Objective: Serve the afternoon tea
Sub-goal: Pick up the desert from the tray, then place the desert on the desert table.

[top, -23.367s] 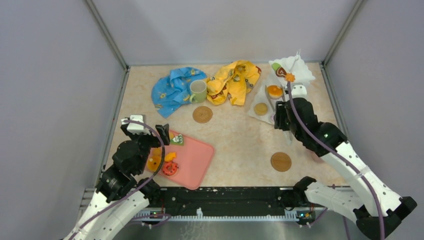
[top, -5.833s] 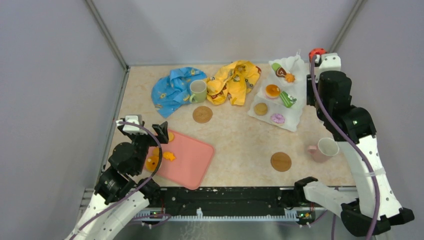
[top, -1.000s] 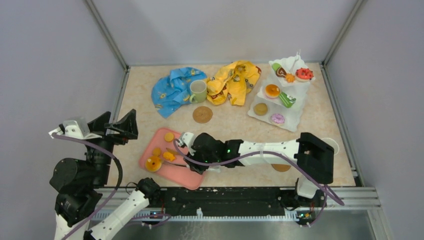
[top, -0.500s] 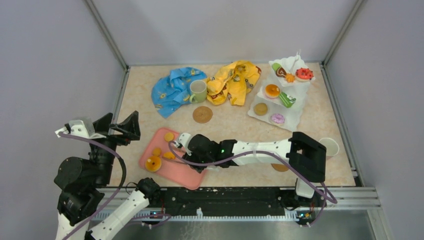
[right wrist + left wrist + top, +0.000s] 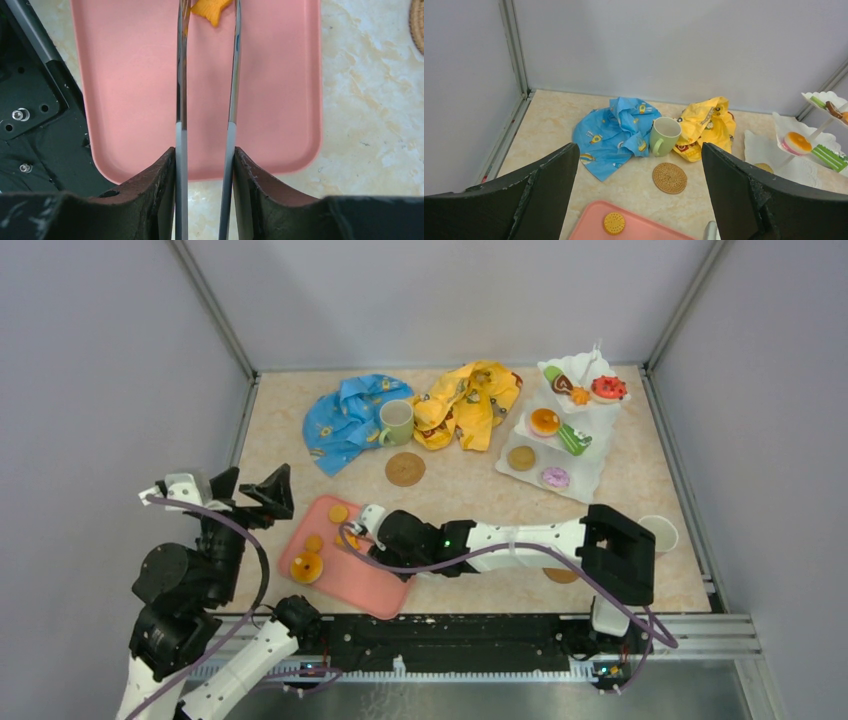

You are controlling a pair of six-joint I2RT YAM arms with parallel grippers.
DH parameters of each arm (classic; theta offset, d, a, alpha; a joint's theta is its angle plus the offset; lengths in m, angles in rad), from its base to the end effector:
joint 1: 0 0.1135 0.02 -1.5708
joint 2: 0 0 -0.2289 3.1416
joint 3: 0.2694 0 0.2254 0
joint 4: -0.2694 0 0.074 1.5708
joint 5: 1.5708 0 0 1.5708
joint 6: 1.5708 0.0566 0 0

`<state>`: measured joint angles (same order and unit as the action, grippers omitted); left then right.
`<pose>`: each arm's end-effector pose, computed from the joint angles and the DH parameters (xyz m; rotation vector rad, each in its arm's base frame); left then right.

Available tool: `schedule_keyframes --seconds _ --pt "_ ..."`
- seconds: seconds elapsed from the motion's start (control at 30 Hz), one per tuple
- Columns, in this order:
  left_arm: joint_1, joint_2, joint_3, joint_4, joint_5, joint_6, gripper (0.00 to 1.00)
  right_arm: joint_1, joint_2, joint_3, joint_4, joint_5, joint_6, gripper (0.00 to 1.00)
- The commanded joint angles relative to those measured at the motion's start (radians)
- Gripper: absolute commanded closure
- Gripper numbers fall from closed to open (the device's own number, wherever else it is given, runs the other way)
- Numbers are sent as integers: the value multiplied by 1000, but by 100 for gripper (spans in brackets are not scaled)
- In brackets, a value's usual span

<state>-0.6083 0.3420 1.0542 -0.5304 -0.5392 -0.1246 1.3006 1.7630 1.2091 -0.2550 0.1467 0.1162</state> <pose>0.0578 -0.0048 0.3998 -0.1112 1.4146 -0.2319 0.1067 0.3542 0.1809 -1.2951 2.0531 0.4969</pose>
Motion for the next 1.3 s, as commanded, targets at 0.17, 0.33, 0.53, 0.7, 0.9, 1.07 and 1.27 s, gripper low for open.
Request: schedule_keyframes --seconds 0.17,0.33,0.53,0.7,0.9,1.07,1.27 --pt "4 -10 -98 65 7 -5 1 10 -209 -53 0 111 49 70" --pt "3 -11 -152 88 23 -16 1 -1 -297 -78 -53 164 75 70" --pt "4 -8 -221 95 36 -43 1 -56 -433 -114 -162 232 133 70" --pt "3 -33 -299 114 73 -80 1 -119 -577 -120 -326 331 172 69" --pt "4 -33 -365 131 95 -98 1 -228 -759 -105 -526 422 227 68" --pt "4 -32 -370 132 93 -85 1 -326 -854 -73 -660 508 232 67" --pt "4 -38 -371 125 95 -75 1 -481 -895 -68 -660 469 165 67"
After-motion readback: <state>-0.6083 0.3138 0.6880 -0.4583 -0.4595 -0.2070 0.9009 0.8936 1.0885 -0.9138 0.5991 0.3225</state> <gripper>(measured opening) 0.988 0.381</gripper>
